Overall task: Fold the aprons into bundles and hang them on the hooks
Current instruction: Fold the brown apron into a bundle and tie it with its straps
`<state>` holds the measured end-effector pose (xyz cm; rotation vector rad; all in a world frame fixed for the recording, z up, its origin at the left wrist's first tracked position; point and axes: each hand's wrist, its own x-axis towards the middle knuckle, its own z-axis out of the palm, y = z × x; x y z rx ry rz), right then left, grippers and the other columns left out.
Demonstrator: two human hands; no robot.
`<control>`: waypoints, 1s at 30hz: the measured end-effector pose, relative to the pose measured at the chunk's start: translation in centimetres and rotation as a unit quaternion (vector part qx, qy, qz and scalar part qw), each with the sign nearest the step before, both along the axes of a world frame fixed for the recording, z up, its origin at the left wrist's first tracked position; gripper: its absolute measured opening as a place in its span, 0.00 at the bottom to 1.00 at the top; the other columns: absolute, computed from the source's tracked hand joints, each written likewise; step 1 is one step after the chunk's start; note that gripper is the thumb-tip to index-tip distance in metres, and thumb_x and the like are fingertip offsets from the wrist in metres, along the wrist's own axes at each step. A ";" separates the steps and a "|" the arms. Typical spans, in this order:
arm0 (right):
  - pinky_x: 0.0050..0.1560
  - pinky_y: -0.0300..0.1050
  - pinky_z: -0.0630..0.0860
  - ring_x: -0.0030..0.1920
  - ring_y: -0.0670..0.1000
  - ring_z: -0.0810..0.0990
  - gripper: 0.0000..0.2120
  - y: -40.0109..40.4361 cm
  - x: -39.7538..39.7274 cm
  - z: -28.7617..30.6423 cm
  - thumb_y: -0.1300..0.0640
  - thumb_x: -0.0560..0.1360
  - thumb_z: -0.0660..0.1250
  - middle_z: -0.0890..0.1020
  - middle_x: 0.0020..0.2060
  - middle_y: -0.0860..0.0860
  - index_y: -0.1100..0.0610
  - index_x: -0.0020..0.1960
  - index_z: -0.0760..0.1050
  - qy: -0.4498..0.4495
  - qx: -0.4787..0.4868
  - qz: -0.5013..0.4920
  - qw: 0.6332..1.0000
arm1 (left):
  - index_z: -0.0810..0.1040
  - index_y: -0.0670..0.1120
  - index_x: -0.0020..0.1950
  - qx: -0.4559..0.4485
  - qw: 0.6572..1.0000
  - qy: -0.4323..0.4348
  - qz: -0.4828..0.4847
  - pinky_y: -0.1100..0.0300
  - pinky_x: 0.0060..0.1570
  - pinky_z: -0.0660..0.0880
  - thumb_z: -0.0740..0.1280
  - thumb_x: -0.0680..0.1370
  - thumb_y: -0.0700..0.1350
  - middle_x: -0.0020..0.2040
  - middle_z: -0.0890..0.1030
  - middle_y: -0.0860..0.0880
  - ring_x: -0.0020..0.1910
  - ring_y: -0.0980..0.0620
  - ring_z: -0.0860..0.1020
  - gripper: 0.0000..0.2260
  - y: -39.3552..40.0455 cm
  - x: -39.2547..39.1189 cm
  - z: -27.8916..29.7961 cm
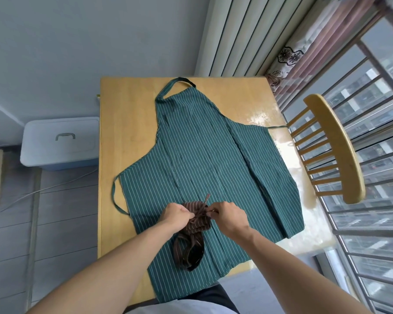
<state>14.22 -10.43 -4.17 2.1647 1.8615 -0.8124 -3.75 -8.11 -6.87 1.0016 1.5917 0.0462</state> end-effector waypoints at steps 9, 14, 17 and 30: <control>0.30 0.41 0.67 0.36 0.47 0.79 0.09 -0.5 0.4 0.0 0.45 0.81 0.64 0.81 0.38 0.43 0.44 0.55 0.82 0.074 -0.046 -0.069 0.994 | 0.75 0.54 0.41 0.153 0.965 0.116 -0.180 0.57 0.39 0.77 0.76 0.67 0.67 0.40 0.79 0.57 0.40 0.56 0.79 0.20 -1.5 0.0 0.5; 0.38 0.50 0.81 0.41 0.52 0.85 0.13 -0.5 0.9 -1.1 0.41 0.80 0.65 0.86 0.41 0.49 0.50 0.46 0.78 0.142 -0.066 -0.169 0.973 | 0.74 0.50 0.40 0.158 0.955 0.023 -0.250 0.58 0.47 0.73 0.69 0.79 0.56 0.44 0.74 0.54 0.42 0.56 0.74 0.13 -1.0 -0.6 0.3; 0.45 0.55 0.85 0.44 0.56 0.86 0.13 -0.7 0.4 -2.1 0.48 0.80 0.68 0.86 0.45 0.58 0.58 0.45 0.78 0.262 -0.072 -0.335 0.902 | 0.72 0.49 0.40 0.060 0.975 -0.072 -0.202 0.60 0.36 0.67 0.64 0.83 0.54 0.36 0.71 0.52 0.29 0.57 0.69 0.14 -0.4 -1.5 0.1; 0.39 0.48 0.85 0.44 0.57 0.86 0.11 -1.4 -0.8 -5.3 0.56 0.82 0.67 0.85 0.43 0.58 0.61 0.43 0.75 0.333 -0.021 -0.552 0.764 | 0.72 0.42 0.43 0.020 0.977 -0.152 -0.148 0.51 0.57 0.73 0.66 0.82 0.51 0.42 0.76 0.49 0.46 0.52 0.76 0.15 -0.4 -2.3 -2.5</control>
